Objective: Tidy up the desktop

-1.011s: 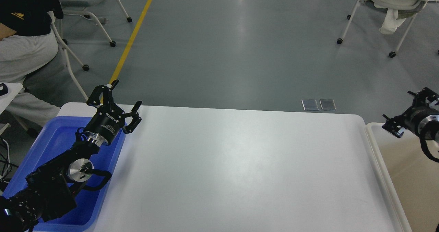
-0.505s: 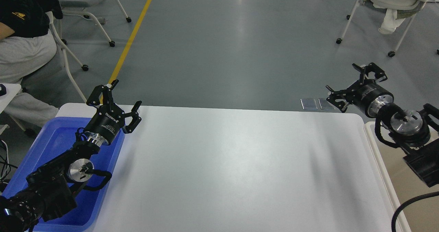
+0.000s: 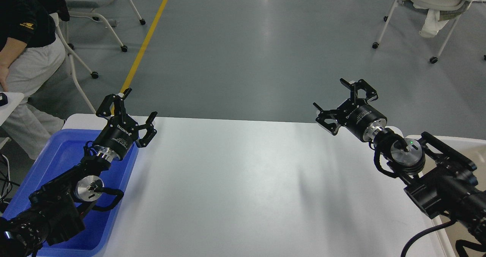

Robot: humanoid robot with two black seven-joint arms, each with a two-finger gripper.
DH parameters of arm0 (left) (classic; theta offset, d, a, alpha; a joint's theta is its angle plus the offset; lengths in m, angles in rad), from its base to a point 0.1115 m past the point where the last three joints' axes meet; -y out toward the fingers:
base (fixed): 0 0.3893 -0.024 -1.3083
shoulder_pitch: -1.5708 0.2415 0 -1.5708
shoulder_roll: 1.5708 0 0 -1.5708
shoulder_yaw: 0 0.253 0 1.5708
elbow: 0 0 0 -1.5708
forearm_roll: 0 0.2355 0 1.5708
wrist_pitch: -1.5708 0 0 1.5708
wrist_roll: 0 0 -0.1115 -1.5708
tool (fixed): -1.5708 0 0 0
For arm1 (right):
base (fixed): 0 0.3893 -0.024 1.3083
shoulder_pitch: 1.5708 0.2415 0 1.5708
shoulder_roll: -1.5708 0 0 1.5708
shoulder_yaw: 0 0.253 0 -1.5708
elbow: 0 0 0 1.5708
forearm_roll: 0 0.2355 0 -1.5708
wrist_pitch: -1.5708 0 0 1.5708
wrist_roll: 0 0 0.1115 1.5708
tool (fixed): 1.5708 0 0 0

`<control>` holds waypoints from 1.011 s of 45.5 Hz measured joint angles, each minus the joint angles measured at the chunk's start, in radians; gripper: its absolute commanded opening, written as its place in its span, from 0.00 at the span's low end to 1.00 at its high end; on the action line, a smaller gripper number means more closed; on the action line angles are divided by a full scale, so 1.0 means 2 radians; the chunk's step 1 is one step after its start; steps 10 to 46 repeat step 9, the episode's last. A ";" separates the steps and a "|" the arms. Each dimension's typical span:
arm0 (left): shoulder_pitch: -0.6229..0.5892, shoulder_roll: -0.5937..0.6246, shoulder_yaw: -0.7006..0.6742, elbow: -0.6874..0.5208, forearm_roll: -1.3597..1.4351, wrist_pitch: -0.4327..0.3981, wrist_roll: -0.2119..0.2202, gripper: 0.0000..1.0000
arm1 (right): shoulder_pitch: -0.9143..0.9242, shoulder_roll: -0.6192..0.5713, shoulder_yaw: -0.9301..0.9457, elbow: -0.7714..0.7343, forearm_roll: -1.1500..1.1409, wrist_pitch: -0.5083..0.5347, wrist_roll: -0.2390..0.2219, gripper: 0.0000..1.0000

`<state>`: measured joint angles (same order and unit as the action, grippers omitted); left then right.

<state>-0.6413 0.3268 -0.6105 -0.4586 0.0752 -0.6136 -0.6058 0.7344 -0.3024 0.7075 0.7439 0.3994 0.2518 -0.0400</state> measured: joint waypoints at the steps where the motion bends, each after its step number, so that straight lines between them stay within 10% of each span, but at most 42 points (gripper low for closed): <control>1: 0.000 0.000 0.000 0.000 0.000 0.000 0.000 1.00 | -0.002 0.002 0.000 0.000 -0.001 0.002 0.000 1.00; 46: 0.000 0.000 0.000 0.000 0.000 0.000 0.000 1.00 | -0.021 0.019 0.000 0.000 -0.012 0.020 0.000 1.00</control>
